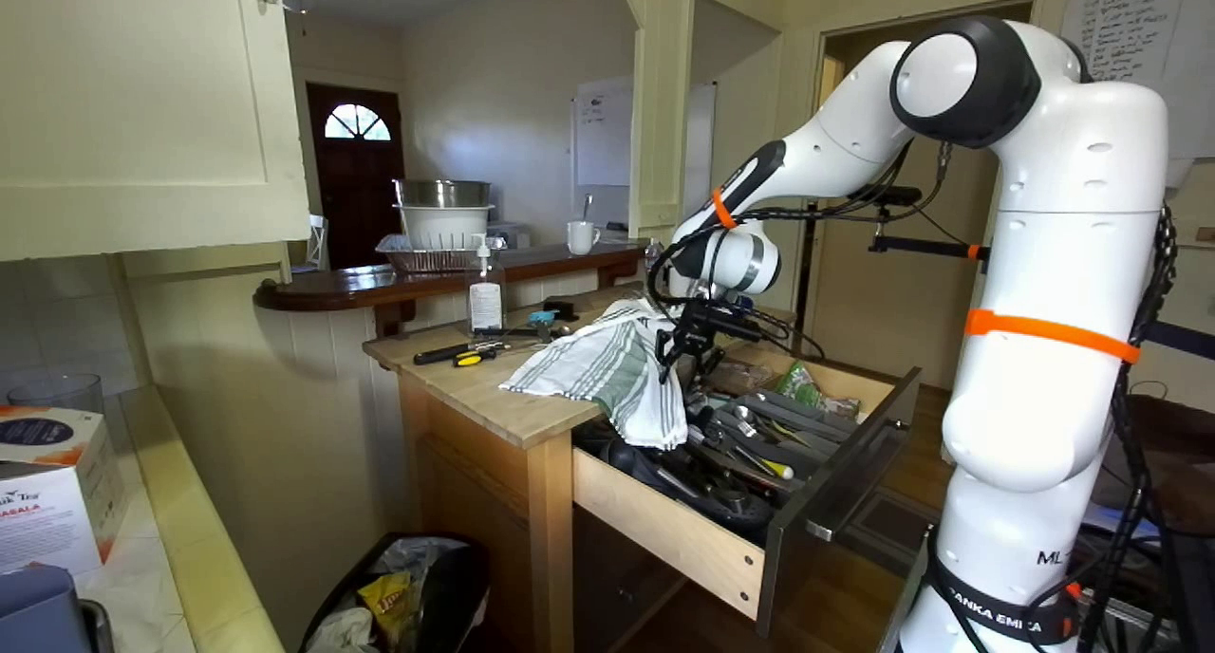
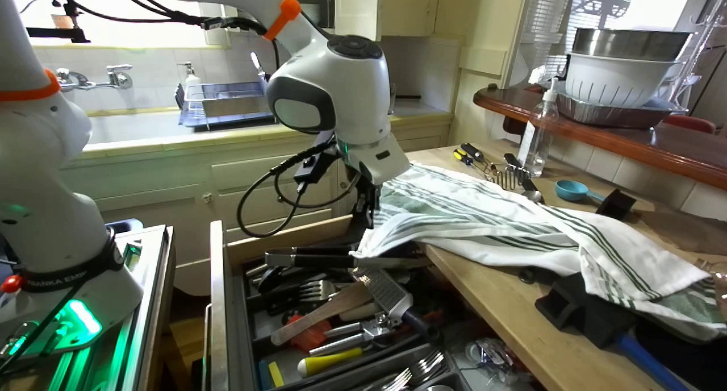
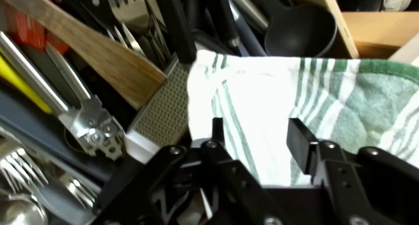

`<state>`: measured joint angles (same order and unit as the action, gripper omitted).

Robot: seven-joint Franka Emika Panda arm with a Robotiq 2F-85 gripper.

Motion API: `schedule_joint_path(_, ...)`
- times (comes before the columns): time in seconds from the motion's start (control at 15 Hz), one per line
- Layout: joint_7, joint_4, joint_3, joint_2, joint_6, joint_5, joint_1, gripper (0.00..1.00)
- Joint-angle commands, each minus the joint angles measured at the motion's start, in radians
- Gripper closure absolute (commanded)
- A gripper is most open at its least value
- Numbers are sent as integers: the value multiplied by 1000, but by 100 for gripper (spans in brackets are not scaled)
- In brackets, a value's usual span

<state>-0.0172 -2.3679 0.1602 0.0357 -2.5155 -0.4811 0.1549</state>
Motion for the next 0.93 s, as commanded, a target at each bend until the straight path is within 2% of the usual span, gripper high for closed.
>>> schedule_joint_path(0.0, -70, 12, -19, -59, -98, 30, -10, 14)
schedule_joint_path(0.13, -127, 36, -32, -71, -150, 27, -24, 1)
schedule_joint_path(0.4, -294, 119, -68, -18, -233, -5, -61, 0)
schedule_joint_path(0.6, -391, 223, -97, 89, -360, -4, -82, 0)
schedule_joint_path(0.67, -413, 264, -109, 126, -401, -27, -84, 0)
schedule_joint_path(0.73, -410, 304, -119, 154, -391, -44, -81, 0)
schedule_joint_path(0.8, -365, 210, -110, 67, -371, -4, -80, 0)
schedule_joint_path(0.87, -370, 245, -116, 100, -376, -8, -82, 0)
